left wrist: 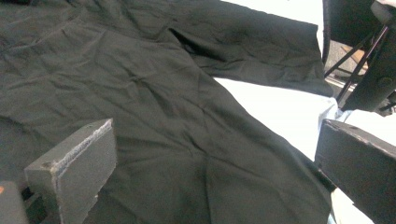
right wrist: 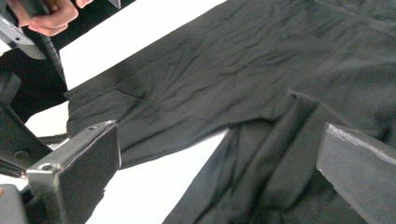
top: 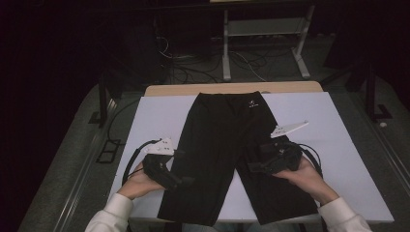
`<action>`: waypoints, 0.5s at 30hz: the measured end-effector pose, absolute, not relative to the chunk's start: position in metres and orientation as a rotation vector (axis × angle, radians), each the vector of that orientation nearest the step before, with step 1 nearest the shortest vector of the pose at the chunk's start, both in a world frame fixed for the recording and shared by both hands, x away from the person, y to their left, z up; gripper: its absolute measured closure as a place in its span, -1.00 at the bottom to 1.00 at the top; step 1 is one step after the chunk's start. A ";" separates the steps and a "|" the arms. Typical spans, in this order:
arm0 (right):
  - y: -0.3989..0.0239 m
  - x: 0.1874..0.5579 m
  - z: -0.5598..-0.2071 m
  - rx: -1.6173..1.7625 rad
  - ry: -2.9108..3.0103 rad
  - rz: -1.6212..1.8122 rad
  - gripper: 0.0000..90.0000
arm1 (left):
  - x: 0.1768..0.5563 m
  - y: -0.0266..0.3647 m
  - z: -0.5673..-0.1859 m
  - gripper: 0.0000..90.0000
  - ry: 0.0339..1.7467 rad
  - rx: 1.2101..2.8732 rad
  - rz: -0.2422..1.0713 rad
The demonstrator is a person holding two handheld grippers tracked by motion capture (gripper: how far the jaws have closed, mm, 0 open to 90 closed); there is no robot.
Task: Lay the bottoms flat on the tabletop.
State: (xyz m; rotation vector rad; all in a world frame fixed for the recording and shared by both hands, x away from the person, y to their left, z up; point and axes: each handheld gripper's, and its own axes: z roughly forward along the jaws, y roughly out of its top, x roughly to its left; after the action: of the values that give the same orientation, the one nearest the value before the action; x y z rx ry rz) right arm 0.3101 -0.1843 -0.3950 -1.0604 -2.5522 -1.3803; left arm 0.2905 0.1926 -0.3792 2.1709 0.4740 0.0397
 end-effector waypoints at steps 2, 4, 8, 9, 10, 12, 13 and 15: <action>-0.189 0.309 -0.396 -1.078 -2.559 -1.377 -1.00 | 0.290 0.189 -0.380 -1.00 0.474 2.164 0.041; -0.195 0.307 -0.397 -1.097 -2.556 -1.381 -1.00 | 0.289 0.187 -0.380 -1.00 0.476 2.153 0.043; -0.205 0.305 -0.399 -1.126 -2.544 -1.401 -1.00 | 0.288 0.184 -0.382 -1.00 0.489 2.123 0.041; -0.207 0.304 -0.399 -1.129 -2.541 -1.407 -1.00 | 0.288 0.184 -0.382 -1.00 0.499 2.110 0.038; -0.210 0.303 -0.399 -1.135 -2.540 -1.410 -1.00 | 0.289 0.184 -0.383 -1.00 0.504 2.104 0.046; -0.213 0.301 -0.400 -1.149 -2.533 -1.425 -1.00 | 0.289 0.184 -0.386 -1.00 0.523 2.071 0.045; -0.216 0.299 -0.401 -1.157 -2.523 -1.434 -1.00 | 0.289 0.184 -0.388 -1.00 0.532 2.050 0.048; -0.219 0.297 -0.404 -1.168 -2.513 -1.451 -1.00 | 0.290 0.185 -0.392 -1.00 0.555 2.013 0.051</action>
State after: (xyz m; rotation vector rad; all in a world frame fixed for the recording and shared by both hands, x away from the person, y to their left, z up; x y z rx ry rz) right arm 0.2973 -0.2194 -0.4035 -1.1676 -2.5125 -1.4514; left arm 0.2903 0.1851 -0.3921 2.0128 0.5548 0.0513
